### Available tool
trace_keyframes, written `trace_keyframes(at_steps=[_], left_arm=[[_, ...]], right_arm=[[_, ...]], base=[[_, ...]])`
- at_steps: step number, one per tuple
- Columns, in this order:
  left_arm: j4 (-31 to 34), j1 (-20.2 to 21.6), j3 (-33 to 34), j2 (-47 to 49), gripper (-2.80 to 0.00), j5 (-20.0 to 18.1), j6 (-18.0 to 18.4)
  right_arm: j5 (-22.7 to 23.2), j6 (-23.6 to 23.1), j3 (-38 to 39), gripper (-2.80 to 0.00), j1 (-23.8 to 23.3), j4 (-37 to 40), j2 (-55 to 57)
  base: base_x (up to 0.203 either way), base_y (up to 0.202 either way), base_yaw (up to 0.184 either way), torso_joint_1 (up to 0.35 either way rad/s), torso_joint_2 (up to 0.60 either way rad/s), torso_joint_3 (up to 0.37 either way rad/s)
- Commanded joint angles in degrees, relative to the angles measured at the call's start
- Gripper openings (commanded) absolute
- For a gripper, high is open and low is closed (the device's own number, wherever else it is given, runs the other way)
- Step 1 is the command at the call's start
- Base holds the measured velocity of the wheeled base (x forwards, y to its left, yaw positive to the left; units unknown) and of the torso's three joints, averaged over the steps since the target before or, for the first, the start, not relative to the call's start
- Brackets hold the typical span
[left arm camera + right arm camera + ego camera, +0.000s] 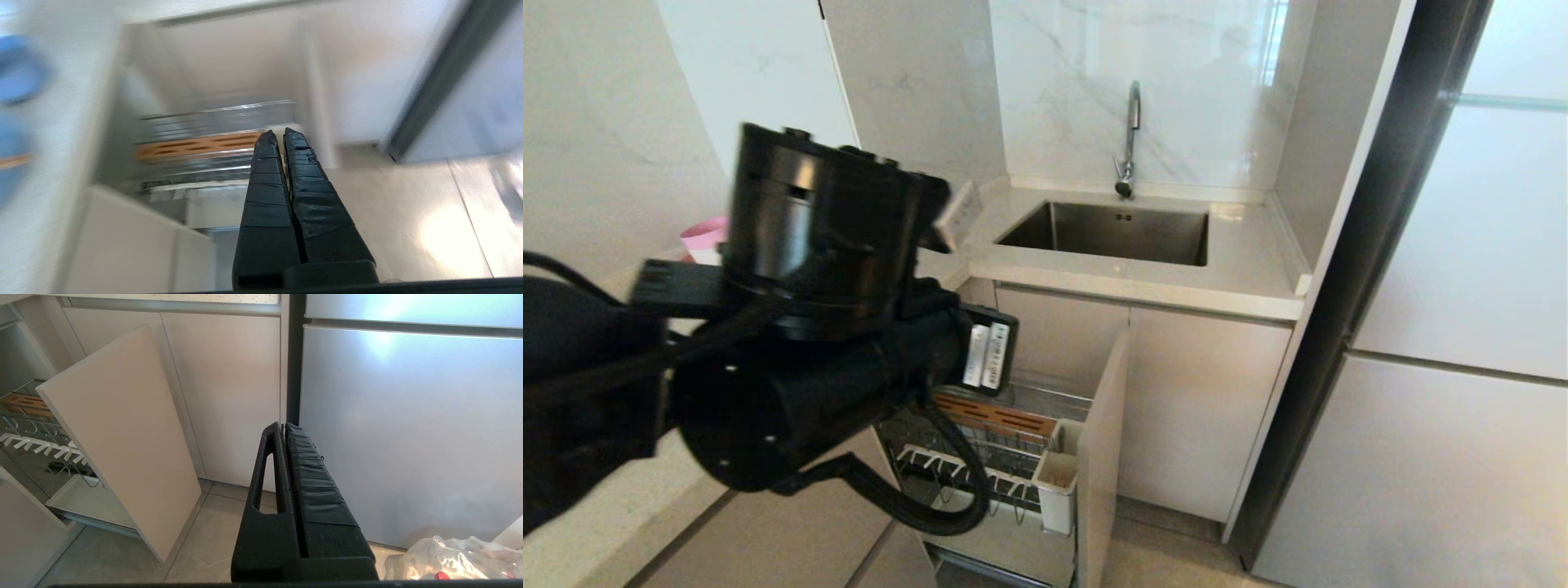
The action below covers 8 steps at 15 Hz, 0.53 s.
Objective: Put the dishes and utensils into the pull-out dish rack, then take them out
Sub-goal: Pick up the bowl and place it in the cupboard
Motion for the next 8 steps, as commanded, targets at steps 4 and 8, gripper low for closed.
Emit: trace_keyframes(at_steps=[4,8], left_arm=[[0.2,18.7,5.0,-16.4,-2.8,-6.1,3.0],[4.8,37.9,9.2,-33.2,-2.8,-18.4,4.1]], right_arm=[[0.0,0.0,0.0,-2.8,0.0,0.0,0.1],[0.0,0.0,0.0,-2.8,0.0,0.0,0.0]], base=[[0.0,0.0,0.0,0.0,0.0,0.0],[0.0,0.0,0.0,0.0,0.0,0.0]])
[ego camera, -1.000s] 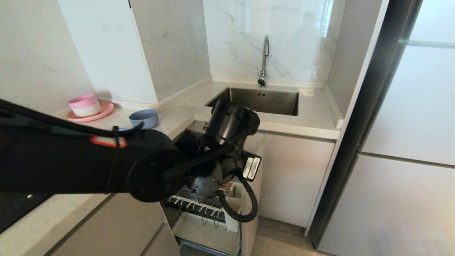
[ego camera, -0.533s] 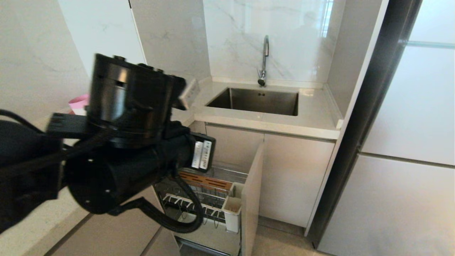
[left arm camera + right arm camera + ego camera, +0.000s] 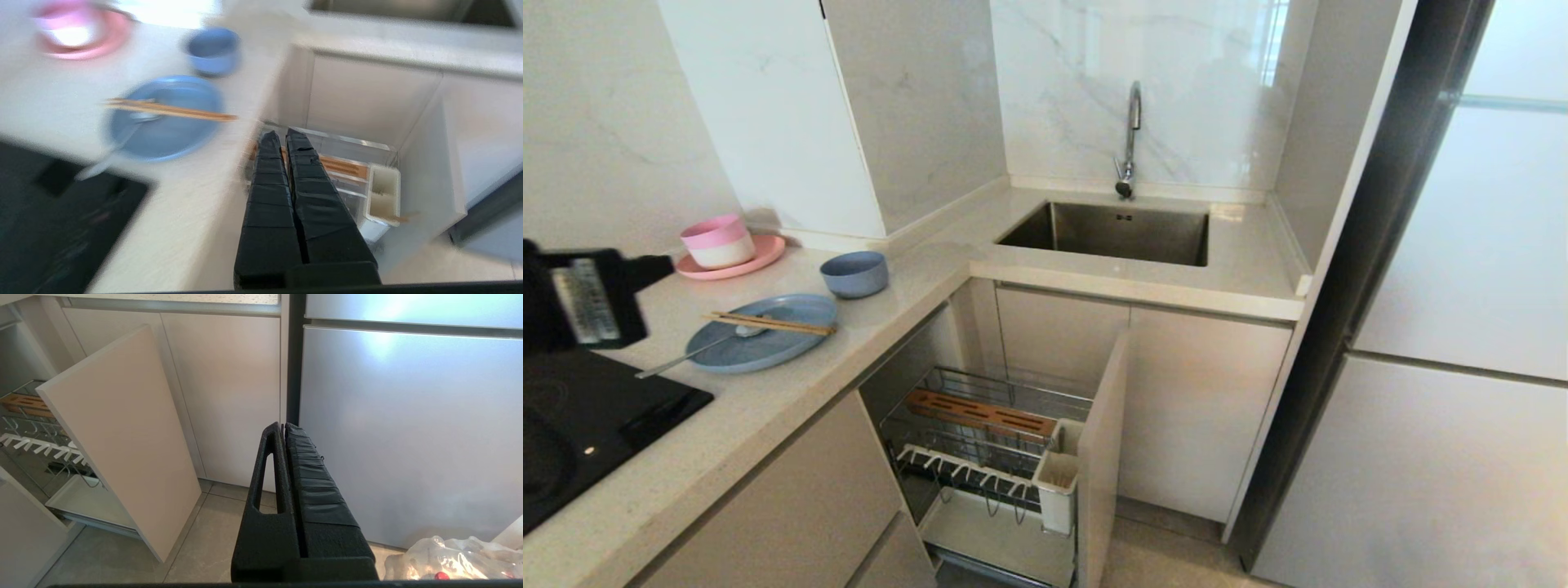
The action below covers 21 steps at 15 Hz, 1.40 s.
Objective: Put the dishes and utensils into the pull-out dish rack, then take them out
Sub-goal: Pick up the bowl and place it in the cupboard
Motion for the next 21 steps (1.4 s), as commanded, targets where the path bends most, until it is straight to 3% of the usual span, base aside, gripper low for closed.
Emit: trace_keyframes(at_steps=[1,3,5,8,11,15,16,18,21], left_arm=[[1.3,5.7,1.4,-11.0,-2.8,-2.8,0.1],[2.9,8.2,4.5,-20.3,-2.8,-5.4,0.8],[2.7,10.5,11.7,-30.7,-2.8,-8.0,4.4],[-5.0,12.3,28.4,-42.7,-2.8,-11.4,10.3],[-9.2,13.9,37.4,-49.9,-2.8,-13.9,12.1],[-9.7,14.9,50.9,-59.2,-2.8,-15.0,11.5],[-9.9,14.9,53.4,-59.2,-2.8,-15.0,8.8],[-8.6,15.0,55.0,-59.3,-2.8,-17.4,3.0],[-4.1,14.8,54.9,-59.3,-2.8,-18.7,3.2]], right_arm=[[0.0,0.0,0.0,-2.8,0.0,0.0,0.1],[0.0,0.0,0.0,-2.8,0.0,0.0,0.1],[0.0,0.0,0.0,-2.8,0.0,0.0,0.1],[0.0,0.0,0.0,-2.8,0.0,0.0,0.1],[0.0,0.0,0.0,-2.8,0.0,0.0,0.1],[0.0,0.0,0.0,-2.8,0.0,0.0,0.1],[0.0,0.0,0.0,-2.8,0.0,0.0,0.1],[0.0,0.0,0.0,-2.8,0.0,0.0,0.1],[0.0,0.0,0.0,-2.8,0.0,0.0,0.1]], base=[[0.0,0.0,0.0,0.0,0.0,0.0],[0.0,0.0,0.0,0.0,0.0,0.0],[0.0,0.0,0.0,0.0,0.0,0.0],[0.0,0.0,0.0,0.0,0.0,0.0],[0.0,0.0,0.0,0.0,0.0,0.0],[0.0,0.0,0.0,0.0,0.0,0.0],[0.0,0.0,0.0,0.0,0.0,0.0],[0.0,0.0,0.0,0.0,0.0,0.0],[0.0,0.0,0.0,0.0,0.0,0.0]])
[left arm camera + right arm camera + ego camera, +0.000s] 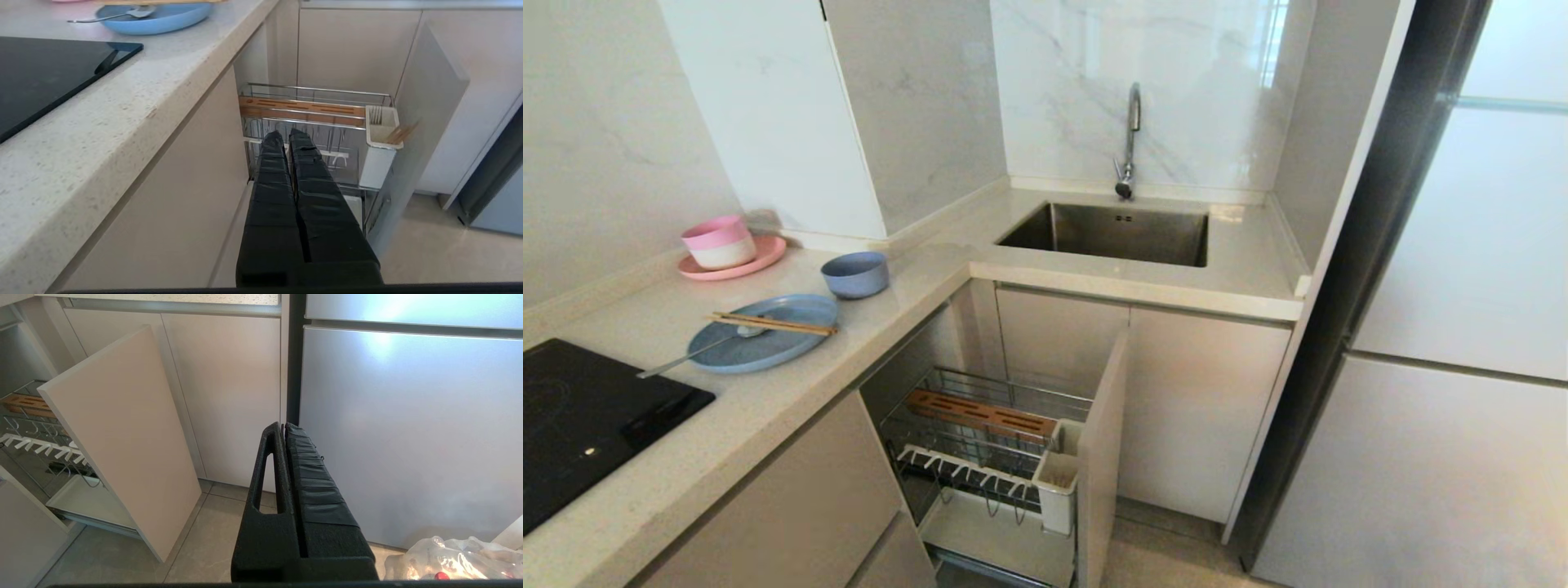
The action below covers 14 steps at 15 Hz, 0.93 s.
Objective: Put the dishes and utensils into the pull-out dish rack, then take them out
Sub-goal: Pick up the bowl and place it in the cupboard
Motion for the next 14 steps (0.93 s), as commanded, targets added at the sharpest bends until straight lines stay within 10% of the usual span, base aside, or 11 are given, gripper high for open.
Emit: trace_keyframes(at_steps=[1,14], left_arm=[[0.1,0.0,0.1,-0.2,-2.8,-0.2,0.2],[0.0,0.0,0.1,-0.2,-2.8,0.0,-3.8]], right_arm=[[0.0,0.0,0.0,-2.8,0.0,0.0,0.1],[0.0,0.0,0.0,-2.8,0.0,0.0,0.1]], base=[[0.0,0.0,0.0,0.0,0.0,0.0],[0.0,0.0,0.0,0.0,0.0,0.0]])
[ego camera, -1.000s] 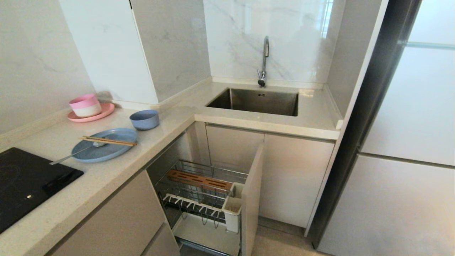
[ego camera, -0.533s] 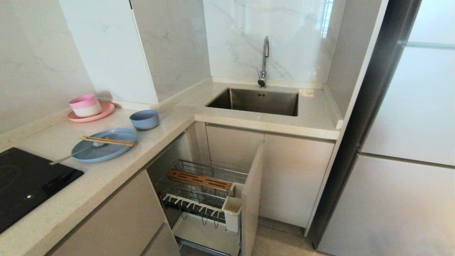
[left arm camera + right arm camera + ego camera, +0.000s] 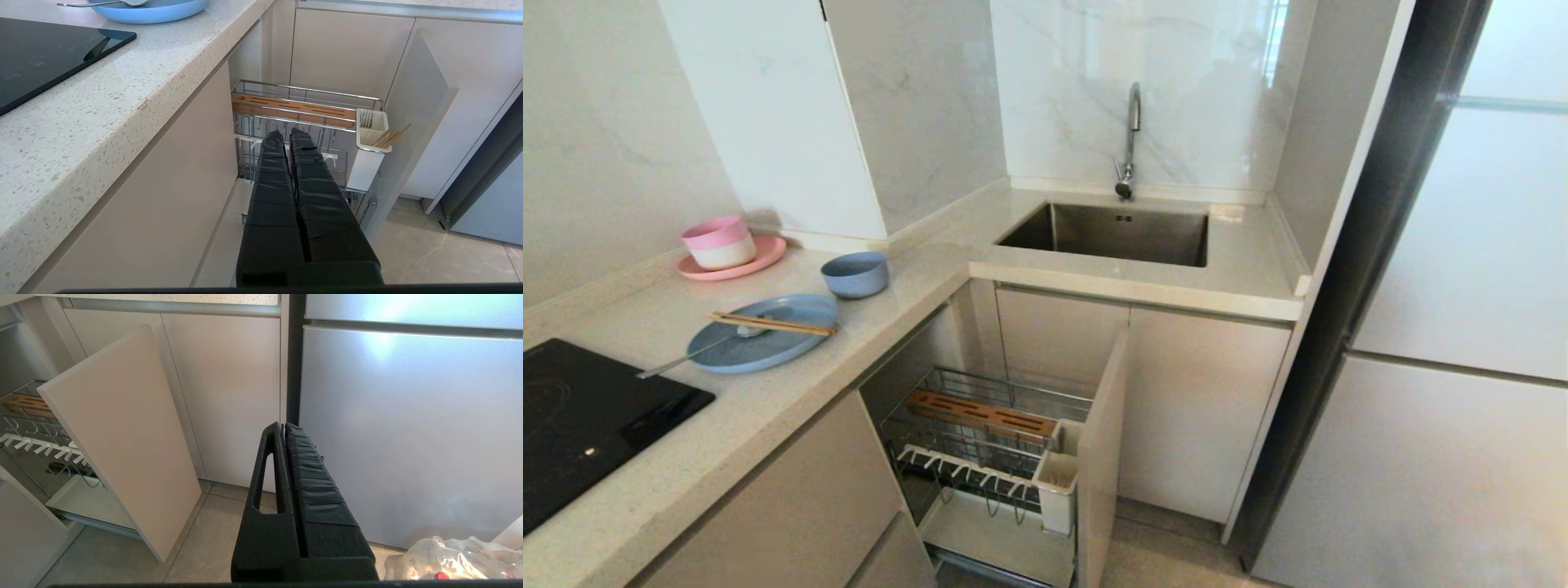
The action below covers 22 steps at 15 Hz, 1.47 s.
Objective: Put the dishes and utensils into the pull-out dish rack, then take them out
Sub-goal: Pick up the bowl and place it in the cupboard
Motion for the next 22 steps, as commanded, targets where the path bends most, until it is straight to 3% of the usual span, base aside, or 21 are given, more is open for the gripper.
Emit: trace_keyframes(at_steps=[1,11,22], left_arm=[[0.0,0.0,0.0,0.0,-2.8,0.0,0.0],[0.1,0.0,0.0,0.0,-2.8,0.0,0.0],[0.1,0.0,0.0,0.0,-2.8,0.0,0.0]], right_arm=[[0.0,0.0,0.0,-2.8,0.0,0.0,0.1],[0.0,0.0,0.0,-2.8,0.0,0.0,0.1],[0.0,0.0,0.0,-2.8,0.0,0.0,0.1]], base=[[0.0,0.0,0.0,0.0,0.0,0.0],[0.0,0.0,0.0,0.0,0.0,-0.006],[0.0,0.0,0.0,0.003,0.0,-0.186]])
